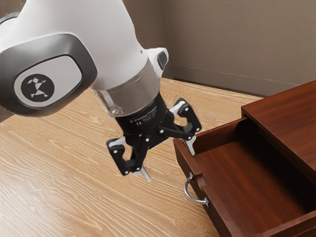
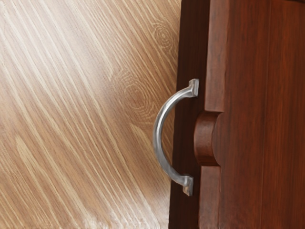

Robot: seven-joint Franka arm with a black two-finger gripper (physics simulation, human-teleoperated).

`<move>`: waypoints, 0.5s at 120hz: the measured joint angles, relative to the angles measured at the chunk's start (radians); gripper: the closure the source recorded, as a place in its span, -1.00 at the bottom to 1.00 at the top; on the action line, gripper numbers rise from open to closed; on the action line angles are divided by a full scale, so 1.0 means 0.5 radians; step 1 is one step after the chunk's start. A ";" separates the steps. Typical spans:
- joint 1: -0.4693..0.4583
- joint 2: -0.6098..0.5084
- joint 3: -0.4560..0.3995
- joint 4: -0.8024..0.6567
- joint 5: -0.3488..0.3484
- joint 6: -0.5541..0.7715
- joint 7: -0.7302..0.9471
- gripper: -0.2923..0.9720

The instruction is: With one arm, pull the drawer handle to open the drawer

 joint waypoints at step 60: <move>0.009 0.017 0.037 -0.152 0.106 -0.235 -0.005 -0.53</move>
